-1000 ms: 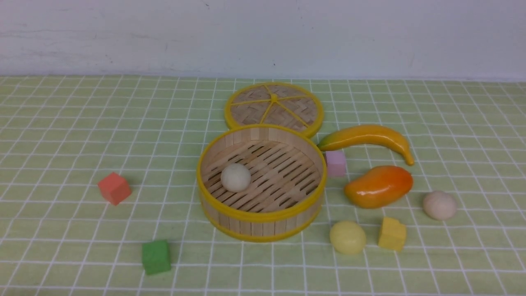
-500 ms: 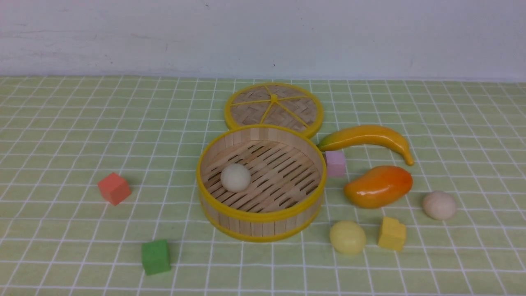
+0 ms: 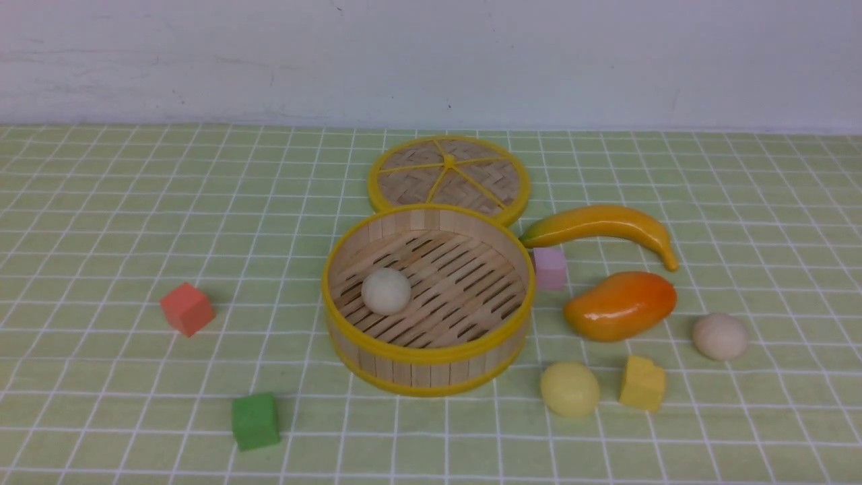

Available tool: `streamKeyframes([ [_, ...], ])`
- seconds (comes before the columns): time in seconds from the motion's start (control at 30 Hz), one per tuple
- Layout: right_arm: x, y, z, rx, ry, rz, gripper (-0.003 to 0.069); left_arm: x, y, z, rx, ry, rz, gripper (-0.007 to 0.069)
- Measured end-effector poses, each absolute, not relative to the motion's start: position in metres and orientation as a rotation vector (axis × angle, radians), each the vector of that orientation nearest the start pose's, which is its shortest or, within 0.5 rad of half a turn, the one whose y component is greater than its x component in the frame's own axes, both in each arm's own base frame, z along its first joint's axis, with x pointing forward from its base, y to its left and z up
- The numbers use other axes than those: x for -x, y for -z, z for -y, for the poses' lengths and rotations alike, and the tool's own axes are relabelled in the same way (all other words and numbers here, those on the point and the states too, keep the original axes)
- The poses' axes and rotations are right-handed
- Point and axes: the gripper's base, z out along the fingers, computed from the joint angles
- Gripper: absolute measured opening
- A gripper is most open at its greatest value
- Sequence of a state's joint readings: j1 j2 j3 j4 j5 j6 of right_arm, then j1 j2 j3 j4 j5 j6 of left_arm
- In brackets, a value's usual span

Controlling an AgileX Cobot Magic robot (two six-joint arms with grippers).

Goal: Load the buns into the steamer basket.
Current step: Use the right arm to grab a steamed stuffed bun

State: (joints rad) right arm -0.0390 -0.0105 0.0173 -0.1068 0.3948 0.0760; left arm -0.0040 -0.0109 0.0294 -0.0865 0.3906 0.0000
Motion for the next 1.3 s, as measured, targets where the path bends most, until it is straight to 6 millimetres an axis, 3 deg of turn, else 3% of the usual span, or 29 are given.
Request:
streamKeyframes([
  [1.13, -0.0517, -0.1727, 0.0058, -0.044, 0.081, -1.883, 0.0239, -0.0521, -0.1689, 0.0032, 0.05, 0.089, -1.892, 0.0],
  [1.3, -0.0543, -0.1778, 0.0052, -0.029, 0.082, -1.796, 0.0239, -0.0521, -0.1689, 0.0032, 0.05, 0.089, -1.892, 0.0004],
])
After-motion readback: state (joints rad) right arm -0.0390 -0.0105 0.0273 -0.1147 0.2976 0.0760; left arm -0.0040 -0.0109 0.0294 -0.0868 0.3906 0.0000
